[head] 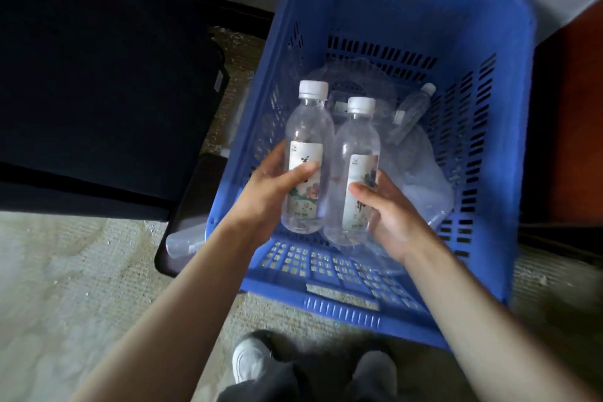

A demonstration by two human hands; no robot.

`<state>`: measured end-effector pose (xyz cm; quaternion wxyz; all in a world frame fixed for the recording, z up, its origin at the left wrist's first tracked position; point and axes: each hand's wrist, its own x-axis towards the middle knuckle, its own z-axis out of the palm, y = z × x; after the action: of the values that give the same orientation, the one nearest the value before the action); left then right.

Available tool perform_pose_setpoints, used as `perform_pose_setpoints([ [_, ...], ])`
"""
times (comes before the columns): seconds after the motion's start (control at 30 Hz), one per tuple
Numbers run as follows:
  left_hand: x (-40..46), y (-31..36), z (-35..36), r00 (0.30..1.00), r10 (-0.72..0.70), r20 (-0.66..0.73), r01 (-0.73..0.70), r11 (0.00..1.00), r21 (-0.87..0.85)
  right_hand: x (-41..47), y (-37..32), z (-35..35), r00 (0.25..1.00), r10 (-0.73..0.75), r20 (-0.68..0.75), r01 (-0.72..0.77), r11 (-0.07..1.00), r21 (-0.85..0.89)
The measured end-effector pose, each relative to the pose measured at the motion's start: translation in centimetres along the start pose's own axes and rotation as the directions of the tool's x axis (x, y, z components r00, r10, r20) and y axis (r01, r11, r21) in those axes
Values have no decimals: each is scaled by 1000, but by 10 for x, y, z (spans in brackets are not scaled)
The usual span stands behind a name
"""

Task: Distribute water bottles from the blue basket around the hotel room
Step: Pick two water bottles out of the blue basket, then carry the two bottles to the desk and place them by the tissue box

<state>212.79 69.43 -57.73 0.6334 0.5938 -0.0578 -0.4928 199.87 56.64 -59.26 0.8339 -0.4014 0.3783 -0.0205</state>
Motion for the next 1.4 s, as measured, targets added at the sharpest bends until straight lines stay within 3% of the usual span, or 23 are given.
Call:
perform_pose_setpoints([
  [0.13, -40, 46, 8, 1000, 13, 16, -12, 997, -71, -42, -34, 35, 1000, -17, 19, 15, 998, 68],
  [0.4, -127, 179, 23, 995, 89, 46, -85, 992, -91, -135, -138, 126, 985, -149, 92, 148, 989, 15],
  [0.67, -248, 273, 50, 985, 166, -40, -171, 967, -189, -239, -210, 199, 992, -55, 114, 66, 993, -102],
  [0.83, -308, 313, 69, 973, 216, -77, -227, 954, -197, -295, -247, 228, 977, -31, 211, 68, 983, -171],
  [1.0, -352, 350, 95, 931, 336, -139, -356, 921, -158, -330, -283, 246, 940, -49, 337, 117, 976, -185],
  [1.23, -416, 386, 120, 845, 455, -282, -489, 870, -63, -384, -330, 283, 821, -65, 568, 254, 932, -260],
  [1.4, -461, 400, 116, 779, 508, -369, -554, 832, -24, -404, -335, 316, 784, -44, 619, 286, 911, -297],
])
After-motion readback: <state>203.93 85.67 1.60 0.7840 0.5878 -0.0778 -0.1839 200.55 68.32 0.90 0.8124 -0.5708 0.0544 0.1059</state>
